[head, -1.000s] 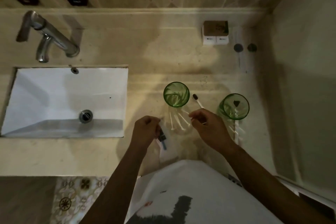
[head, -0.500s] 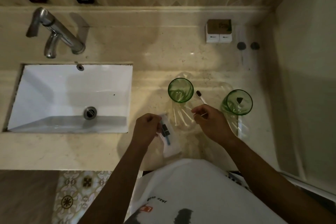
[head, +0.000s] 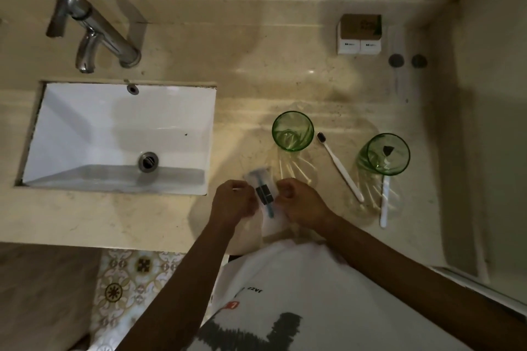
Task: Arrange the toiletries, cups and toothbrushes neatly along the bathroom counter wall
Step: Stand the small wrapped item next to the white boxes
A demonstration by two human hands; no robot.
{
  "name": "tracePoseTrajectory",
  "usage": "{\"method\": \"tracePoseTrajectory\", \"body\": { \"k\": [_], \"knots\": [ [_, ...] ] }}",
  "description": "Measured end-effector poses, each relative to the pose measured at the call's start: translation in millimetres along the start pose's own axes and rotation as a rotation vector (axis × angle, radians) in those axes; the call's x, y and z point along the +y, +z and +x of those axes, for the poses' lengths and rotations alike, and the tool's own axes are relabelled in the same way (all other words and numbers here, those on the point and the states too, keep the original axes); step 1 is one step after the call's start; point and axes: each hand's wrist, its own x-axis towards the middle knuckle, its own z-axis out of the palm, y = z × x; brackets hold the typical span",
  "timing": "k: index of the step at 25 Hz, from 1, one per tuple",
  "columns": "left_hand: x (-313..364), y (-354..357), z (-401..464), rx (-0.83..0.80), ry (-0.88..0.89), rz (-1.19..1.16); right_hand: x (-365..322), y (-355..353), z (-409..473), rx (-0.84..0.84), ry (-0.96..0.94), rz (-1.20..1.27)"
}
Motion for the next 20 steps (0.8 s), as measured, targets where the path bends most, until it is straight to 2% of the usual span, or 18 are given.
{"method": "tracePoseTrajectory", "body": {
  "k": [3,6,8,12,16,20],
  "knots": [
    [4,2,-6,-0.13,-0.051,-0.026,-5,8,1,0.0,0.073,0.064],
    [5,2,-13,-0.141,0.015,-0.026,-15,6,-5,-0.053,0.006,0.016],
    [6,-3,-20,-0.132,0.052,-0.092,-25,4,-10,-0.071,-0.021,0.035],
    [18,-18,-30,-0.223,0.106,-0.248,-44,-5,-19,-0.074,-0.087,0.118],
    [47,-27,-35,-0.23,0.192,-0.378,-70,-25,-27,-0.074,-0.148,0.239],
    [88,-20,-25,-0.16,0.284,-0.387,-100,-51,-28,-0.032,-0.214,0.215]
  ]
}}
